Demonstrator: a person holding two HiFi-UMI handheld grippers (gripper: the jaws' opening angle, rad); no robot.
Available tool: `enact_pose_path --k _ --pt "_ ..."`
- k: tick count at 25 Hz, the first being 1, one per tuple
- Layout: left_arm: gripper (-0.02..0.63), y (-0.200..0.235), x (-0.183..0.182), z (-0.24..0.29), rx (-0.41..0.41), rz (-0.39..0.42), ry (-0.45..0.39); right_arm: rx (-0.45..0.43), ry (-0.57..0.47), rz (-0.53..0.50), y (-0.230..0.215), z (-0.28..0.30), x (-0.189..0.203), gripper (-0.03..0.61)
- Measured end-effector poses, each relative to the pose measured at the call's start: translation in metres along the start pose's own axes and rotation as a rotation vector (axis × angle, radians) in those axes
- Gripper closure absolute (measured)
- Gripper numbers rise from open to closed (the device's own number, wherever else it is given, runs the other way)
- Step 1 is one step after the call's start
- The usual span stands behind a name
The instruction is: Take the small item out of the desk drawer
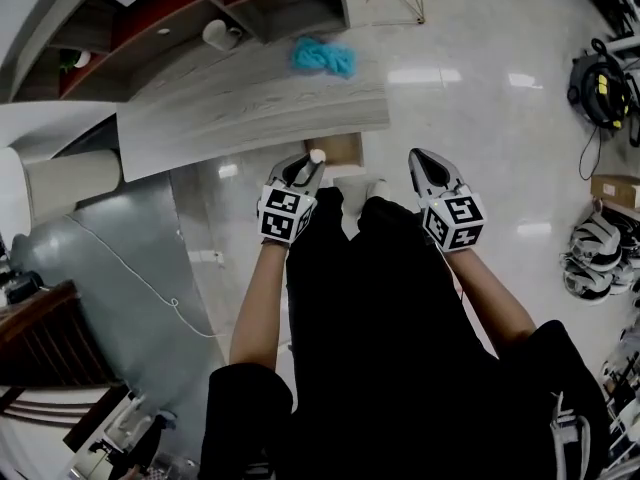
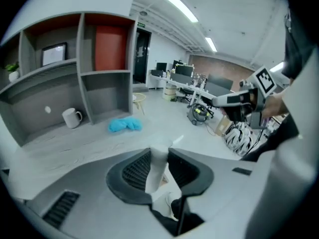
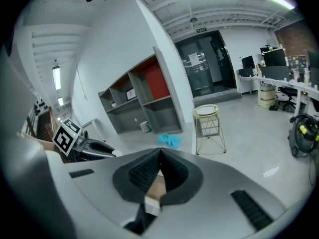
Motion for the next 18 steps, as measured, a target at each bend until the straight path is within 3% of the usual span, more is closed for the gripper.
enact_pose_path --k 6,18 --pt "0.506 -0.005 -0.011 -0.064 -0.055 -0.083 -0.22 -0.036 -0.051 -0.074 0.03 0.01 -0.026 0.578" --pt "0.506 -0.012 -0.04 -0.198 -0.204 -0.124 -0.648 0.031 -0.23 -0.145 0.091 -0.04 -0.088 0.578"
Point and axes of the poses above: the fingertips, and each gripper's own axes: z forward along the fingers, y to its left, x out of its underside, the point moved 10 cm from there along -z, backward along the fingers, and after that the axes turned 5 degrees about x, right-handed, at the moved point
